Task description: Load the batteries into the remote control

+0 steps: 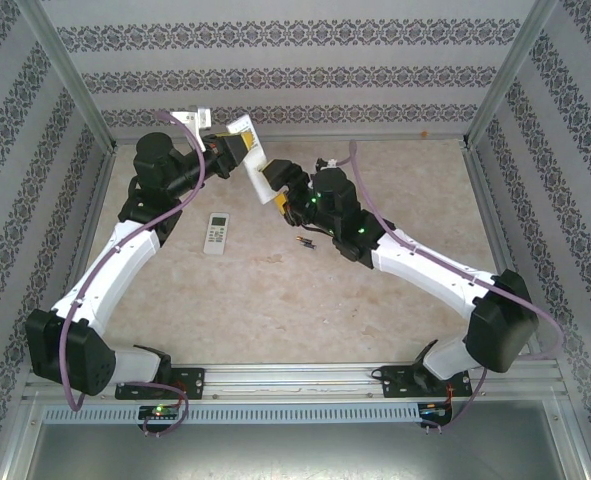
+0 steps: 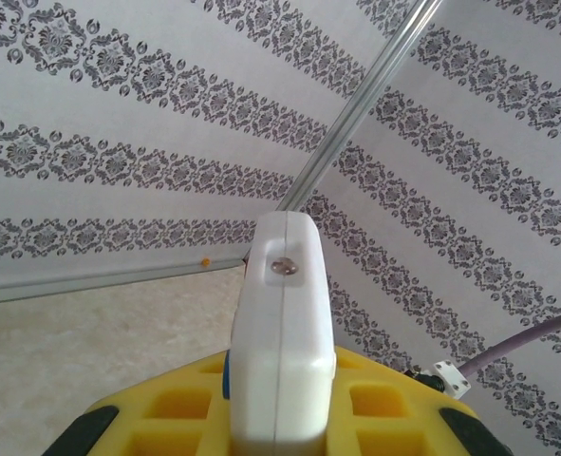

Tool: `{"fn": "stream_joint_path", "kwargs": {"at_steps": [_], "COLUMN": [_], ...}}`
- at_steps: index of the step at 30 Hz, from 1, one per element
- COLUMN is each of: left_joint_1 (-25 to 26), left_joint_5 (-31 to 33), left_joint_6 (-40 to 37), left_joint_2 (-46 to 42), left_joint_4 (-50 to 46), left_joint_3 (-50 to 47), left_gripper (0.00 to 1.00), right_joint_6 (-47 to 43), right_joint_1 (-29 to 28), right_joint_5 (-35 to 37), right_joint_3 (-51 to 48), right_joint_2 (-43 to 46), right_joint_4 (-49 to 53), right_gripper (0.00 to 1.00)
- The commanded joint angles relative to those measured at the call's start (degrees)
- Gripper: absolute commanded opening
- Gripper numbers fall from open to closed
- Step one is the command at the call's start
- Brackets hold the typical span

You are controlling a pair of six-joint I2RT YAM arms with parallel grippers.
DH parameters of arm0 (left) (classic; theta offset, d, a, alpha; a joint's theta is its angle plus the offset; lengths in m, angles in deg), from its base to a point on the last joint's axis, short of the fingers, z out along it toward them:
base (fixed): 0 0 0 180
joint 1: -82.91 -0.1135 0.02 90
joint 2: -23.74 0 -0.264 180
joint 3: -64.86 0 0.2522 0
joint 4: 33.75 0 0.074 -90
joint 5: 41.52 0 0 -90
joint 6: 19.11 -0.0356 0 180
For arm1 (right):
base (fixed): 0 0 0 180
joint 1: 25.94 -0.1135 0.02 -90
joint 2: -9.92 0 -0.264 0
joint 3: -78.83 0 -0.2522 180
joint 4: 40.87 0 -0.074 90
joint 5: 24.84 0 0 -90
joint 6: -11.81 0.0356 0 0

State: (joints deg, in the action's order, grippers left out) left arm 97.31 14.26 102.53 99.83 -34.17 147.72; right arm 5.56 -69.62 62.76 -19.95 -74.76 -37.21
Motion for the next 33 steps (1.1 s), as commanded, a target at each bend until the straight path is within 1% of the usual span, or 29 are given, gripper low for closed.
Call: {"fn": "stream_joint_path", "kwargs": {"at_steps": [1,6,12,17,20,22,24,27,30,33], "left_joint_1": [1.2,1.6,2.1,2.3,2.6,3.0,3.9,4.8,4.8,4.7], "left_joint_5": [-2.9,-4.3,-5.2,-2.4,-1.7,-1.7,-2.2,-0.9,2.6,5.2], "left_joint_6": [-0.7,-0.8,-2.0,-3.7,-4.7,-7.5,-12.5,-19.9,-24.5,-27.2], "left_joint_2": [0.4,0.3,0.5,1.5,2.2,2.4,2.3,1.7,0.6,-0.1], "left_joint_4": [3.5,4.6,5.6,6.6,6.6,4.8,0.3,-6.3,-8.7,-9.9], "left_joint_3": [0.5,0.5,1.4,2.0,2.8,3.5,4.6,4.9,2.8,1.1], "left_gripper": [0.00,0.00,0.00,0.00,0.00,0.00,0.00,0.00,0.00,0.00], "right_joint_6": [-0.8,1.4,-0.8,1.8,3.9,4.5,3.7,3.8,1.3,-1.3], "right_joint_1": [0.2,0.3,-0.6,-1.8,-1.8,-1.4,-0.8,0.5,1.8,2.7], "right_joint_5": [-0.4,0.9,-2.2,-3.6,-3.7,-3.7,-3.4,-2.5,-2.0,-0.8], "right_joint_3": [2.6,1.7,4.3,0.4,-1.9,-2.1,-2.2,-5.2,-7.9,-11.3], "right_joint_2": [-1.0,-1.4,-3.2,-3.2,-2.3,-1.6,-0.3,3.6,9.0,15.3], "right_joint_4": [-2.9,-2.1,7.7,12.1,18.0,23.9,28.4,28.7,30.2,33.1], "right_gripper": [0.84,0.85,0.85,0.76,0.70,0.70,0.70,0.69,0.71,0.72]}}
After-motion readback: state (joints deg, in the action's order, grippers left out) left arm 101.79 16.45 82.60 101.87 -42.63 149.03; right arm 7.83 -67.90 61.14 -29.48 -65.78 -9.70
